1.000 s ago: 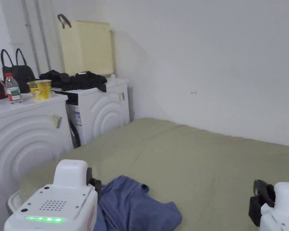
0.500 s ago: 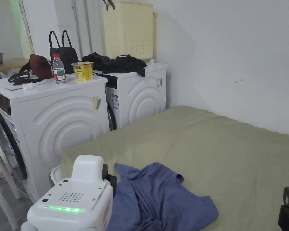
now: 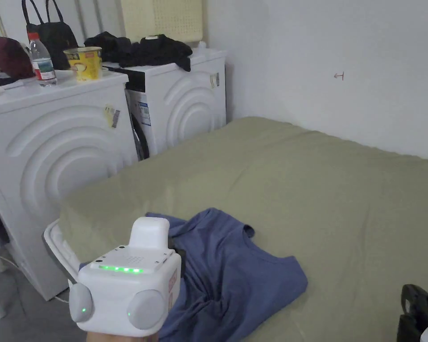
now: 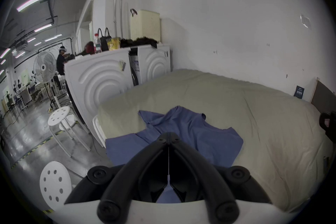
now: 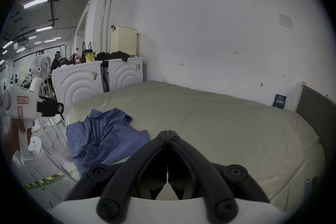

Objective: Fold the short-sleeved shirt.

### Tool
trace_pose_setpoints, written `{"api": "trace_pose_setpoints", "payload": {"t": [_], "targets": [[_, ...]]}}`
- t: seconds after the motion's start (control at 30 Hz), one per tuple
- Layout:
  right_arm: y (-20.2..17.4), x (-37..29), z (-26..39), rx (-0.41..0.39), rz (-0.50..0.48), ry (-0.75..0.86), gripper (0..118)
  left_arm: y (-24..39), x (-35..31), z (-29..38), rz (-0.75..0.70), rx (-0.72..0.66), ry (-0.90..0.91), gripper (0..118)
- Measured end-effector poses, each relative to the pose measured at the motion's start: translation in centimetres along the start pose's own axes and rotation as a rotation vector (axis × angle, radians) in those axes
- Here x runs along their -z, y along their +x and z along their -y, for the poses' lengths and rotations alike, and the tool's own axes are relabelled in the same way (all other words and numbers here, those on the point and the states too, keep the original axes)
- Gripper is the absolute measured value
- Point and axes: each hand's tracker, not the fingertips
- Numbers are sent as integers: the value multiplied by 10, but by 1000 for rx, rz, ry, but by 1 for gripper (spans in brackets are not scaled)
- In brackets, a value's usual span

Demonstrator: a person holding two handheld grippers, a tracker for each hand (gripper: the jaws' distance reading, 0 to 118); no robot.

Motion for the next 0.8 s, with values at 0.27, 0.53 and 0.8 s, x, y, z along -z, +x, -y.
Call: {"api": "trace_pose_setpoints", "payload": {"t": [0.27,0.53,0.8], "targets": [[2,17,25,38,-33,-97,0,19,109,31,123,-3,-369,29],[7,27,49,55,-46,-173,0,36,154,42,123,12,-544,114],[18,14,57,74,-35,-204,0,45,174,54,75,52,-617,112]]}}
